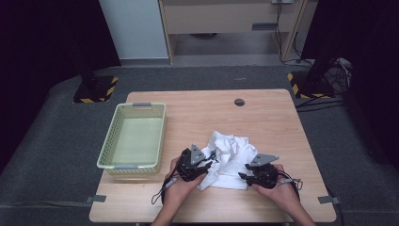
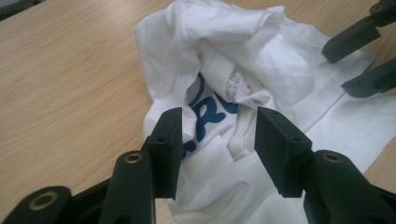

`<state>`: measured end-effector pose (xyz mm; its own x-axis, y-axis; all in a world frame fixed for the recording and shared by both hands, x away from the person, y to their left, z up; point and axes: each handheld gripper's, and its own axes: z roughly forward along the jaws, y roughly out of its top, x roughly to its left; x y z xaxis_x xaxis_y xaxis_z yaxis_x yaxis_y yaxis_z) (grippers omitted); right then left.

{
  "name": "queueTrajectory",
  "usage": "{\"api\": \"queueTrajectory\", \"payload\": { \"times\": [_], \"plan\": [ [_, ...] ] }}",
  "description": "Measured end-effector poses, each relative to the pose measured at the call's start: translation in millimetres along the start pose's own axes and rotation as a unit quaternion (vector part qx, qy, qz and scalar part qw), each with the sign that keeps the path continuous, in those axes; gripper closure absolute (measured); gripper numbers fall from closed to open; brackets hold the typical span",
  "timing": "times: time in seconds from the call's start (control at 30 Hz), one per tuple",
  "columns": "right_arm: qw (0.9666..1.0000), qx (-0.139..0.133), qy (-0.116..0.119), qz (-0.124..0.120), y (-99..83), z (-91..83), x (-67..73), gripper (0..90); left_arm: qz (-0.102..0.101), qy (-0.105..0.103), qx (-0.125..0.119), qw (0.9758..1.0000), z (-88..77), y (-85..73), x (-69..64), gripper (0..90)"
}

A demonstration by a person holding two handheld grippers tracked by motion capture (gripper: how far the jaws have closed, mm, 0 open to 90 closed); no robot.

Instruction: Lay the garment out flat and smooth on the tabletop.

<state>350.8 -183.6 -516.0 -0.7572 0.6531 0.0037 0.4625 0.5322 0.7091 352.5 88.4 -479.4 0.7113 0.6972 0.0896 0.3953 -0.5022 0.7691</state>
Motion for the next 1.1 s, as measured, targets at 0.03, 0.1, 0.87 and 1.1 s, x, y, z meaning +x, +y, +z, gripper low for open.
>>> {"api": "queueTrajectory", "payload": {
  "times": [0.03,0.1,0.87,1.1],
  "plan": [
    [1.0,0.001,-0.001,-0.003,0.5,2.2,1.4,51.2,0.003,-0.001,0.0,1.0,1.4,0.9,-2.3,51.0],
    [1.0,-0.001,-0.001,-0.006,1.5,6.5,3.7,50.3,0.007,-0.006,-0.002,1.0,4.3,2.8,-7.3,49.9],
    [0.9994,-0.008,0.005,-0.034,12.7,27.2,21.6,57.6,0.039,-0.016,-0.006,0.9991,42.6,21.0,-33.4,68.0],
    [0.999,-0.011,0.004,-0.043,12.2,24.3,20.4,89.7,0.015,-0.023,-0.03,0.9992,24.5,26.2,-19.1,84.2]
  ]
}}
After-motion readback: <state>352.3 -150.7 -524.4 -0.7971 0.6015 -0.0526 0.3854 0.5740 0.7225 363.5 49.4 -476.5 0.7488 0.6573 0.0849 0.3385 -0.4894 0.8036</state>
